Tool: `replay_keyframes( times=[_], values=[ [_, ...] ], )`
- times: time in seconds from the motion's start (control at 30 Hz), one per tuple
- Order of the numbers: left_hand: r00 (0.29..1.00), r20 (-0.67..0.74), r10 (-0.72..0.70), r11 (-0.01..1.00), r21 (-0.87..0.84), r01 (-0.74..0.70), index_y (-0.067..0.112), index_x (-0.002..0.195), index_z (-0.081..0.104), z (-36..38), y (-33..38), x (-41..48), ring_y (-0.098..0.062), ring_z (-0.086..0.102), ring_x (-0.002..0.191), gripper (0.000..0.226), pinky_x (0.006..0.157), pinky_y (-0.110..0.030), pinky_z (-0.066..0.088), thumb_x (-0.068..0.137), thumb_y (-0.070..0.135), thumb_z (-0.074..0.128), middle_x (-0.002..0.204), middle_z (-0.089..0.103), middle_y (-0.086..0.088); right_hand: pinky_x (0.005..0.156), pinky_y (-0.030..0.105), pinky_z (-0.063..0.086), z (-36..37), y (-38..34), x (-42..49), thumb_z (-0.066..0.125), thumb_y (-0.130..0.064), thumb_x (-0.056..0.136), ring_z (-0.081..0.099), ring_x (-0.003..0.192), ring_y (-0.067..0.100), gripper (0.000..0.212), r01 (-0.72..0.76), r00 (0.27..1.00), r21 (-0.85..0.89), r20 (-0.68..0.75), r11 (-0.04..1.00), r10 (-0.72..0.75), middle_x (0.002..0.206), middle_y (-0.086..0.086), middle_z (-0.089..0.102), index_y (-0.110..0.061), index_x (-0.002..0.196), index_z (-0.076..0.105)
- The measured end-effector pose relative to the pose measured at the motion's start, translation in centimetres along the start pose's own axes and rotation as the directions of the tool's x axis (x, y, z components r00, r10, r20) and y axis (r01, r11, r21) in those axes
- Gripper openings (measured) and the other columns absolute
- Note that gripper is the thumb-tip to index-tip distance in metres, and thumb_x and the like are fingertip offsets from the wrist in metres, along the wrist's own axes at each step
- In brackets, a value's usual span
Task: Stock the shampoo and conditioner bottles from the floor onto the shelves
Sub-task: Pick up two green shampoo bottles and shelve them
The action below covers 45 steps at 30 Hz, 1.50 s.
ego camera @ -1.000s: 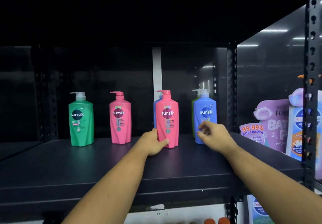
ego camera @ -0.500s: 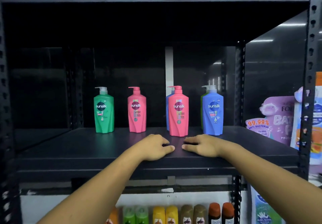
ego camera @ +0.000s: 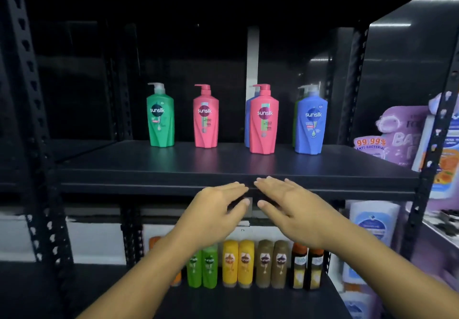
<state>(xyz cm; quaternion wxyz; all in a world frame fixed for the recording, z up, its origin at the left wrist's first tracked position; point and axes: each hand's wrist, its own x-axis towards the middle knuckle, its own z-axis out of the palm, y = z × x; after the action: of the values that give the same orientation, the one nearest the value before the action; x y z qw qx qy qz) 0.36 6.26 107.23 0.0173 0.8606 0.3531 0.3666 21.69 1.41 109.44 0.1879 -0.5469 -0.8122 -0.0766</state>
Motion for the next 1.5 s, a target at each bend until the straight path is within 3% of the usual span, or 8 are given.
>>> replay_keyframes(
  times=[0.23, 0.33, 0.53, 0.77, 0.87, 1.03, 1.2, 1.5],
  values=[
    [0.976, 0.208, -0.069, 0.991, -0.096, 0.090, 0.022, 0.142, 0.061, 6.6, -1.5, -10.3, -0.005, 0.048, 0.140, 0.048, 0.118, -0.025, 0.036, 0.101, 0.045, 0.052, 0.148, 0.057, 0.008, 0.105, 0.036, 0.041, 8.5, -2.6, -7.3, 0.035, -0.049, 0.101, 0.052, 0.115, 0.009, 0.027, 0.008, 0.987, 0.098, 0.158, 0.995, -0.023, 0.121, -0.018, 0.060, -0.037, 0.119, 0.052],
    [0.929, 0.334, -0.163, 0.979, -0.065, 0.195, 0.027, 0.152, 0.050, 9.9, -2.1, -15.3, -0.002, 0.036, 0.146, 0.052, 0.122, -0.020, 0.023, 0.104, 0.048, 0.050, 0.155, 0.047, 0.013, 0.118, 0.032, 0.030, 13.5, -3.3, -11.1, 0.036, -0.051, 0.103, 0.042, 0.138, 0.009, 0.050, -0.066, 0.967, 0.136, 0.251, 0.989, 0.030, 0.149, -0.013, 0.050, -0.031, 0.148, 0.043],
    [0.701, 0.639, -0.318, 0.913, 0.008, 0.407, 0.022, 0.155, 0.044, 17.6, -3.2, -26.2, -0.013, 0.041, 0.144, 0.056, 0.119, -0.027, 0.029, 0.105, 0.048, 0.049, 0.159, 0.044, 0.006, 0.106, 0.038, 0.042, 24.4, -5.3, -18.7, 0.039, -0.048, 0.100, 0.053, 0.129, 0.020, 0.050, -0.245, 0.846, 0.147, 0.516, 0.958, 0.137, 0.137, -0.001, 0.061, -0.021, 0.140, 0.053],
    [0.361, 0.827, -0.431, 0.790, 0.152, 0.594, 0.013, 0.142, 0.057, 24.6, -4.7, -37.2, -0.031, 0.053, 0.134, 0.058, 0.106, -0.039, 0.046, 0.099, 0.051, 0.052, 0.144, 0.058, -0.009, 0.106, 0.040, 0.043, 34.8, -6.2, -27.9, 0.037, -0.052, 0.103, 0.048, 0.135, 0.030, 0.054, -0.446, 0.569, 0.042, 0.785, 0.894, 0.247, 0.150, 0.006, 0.051, -0.024, 0.148, 0.045],
    [0.234, 0.858, -0.458, 0.734, 0.216, 0.644, 0.016, 0.156, 0.040, 27.0, -4.7, -40.8, -0.030, 0.045, 0.143, 0.066, 0.112, -0.038, 0.041, 0.102, 0.051, 0.054, 0.157, 0.046, -0.010, 0.112, 0.045, 0.037, 38.0, -6.7, -31.1, 0.034, -0.056, 0.104, 0.041, 0.142, 0.029, 0.062, -0.504, 0.434, -0.007, 0.862, 0.864, 0.261, 0.157, 0.005, 0.042, -0.021, 0.154, 0.036],
    [0.130, 0.861, -0.491, 0.634, 0.251, 0.731, 0.014, 0.158, 0.036, 31.8, -5.7, -46.1, -0.027, 0.040, 0.146, 0.062, 0.112, -0.033, 0.035, 0.105, 0.043, 0.051, 0.161, 0.040, -0.012, 0.115, 0.048, 0.031, 43.9, -6.4, -34.9, 0.030, -0.058, 0.103, 0.034, 0.145, 0.030, 0.066, -0.564, 0.291, -0.072, 0.915, 0.823, 0.279, 0.163, 0.004, 0.031, -0.026, 0.160, 0.021],
    [0.049, 0.833, -0.550, 0.513, 0.292, 0.807, 0.018, 0.161, 0.030, 37.5, -8.3, -51.0, -0.025, 0.033, 0.151, 0.070, 0.119, -0.034, 0.030, 0.102, 0.049, 0.053, 0.166, 0.031, -0.008, 0.114, 0.049, 0.032, 51.6, -4.8, -37.3, 0.031, -0.059, 0.103, 0.035, 0.144, 0.033, 0.066, -0.625, 0.230, -0.083, 0.931, 0.777, 0.285, 0.161, 0.006, 0.034, -0.029, 0.160, 0.018],
    [0.025, 0.759, -0.650, 0.450, 0.359, 0.818, 0.018, 0.159, 0.034, 52.6, -17.8, -60.9, -0.031, 0.044, 0.142, 0.070, 0.112, -0.044, 0.042, 0.101, 0.051, 0.054, 0.158, 0.043, -0.013, 0.109, 0.040, 0.039, 72.1, 0.3, -42.5, 0.039, -0.057, 0.102, 0.047, 0.137, 0.030, 0.061, -0.804, 0.139, -0.100, 0.927, 0.586, 0.349, 0.154, 0.009, 0.044, -0.036, 0.157, 0.026]
  ],
)
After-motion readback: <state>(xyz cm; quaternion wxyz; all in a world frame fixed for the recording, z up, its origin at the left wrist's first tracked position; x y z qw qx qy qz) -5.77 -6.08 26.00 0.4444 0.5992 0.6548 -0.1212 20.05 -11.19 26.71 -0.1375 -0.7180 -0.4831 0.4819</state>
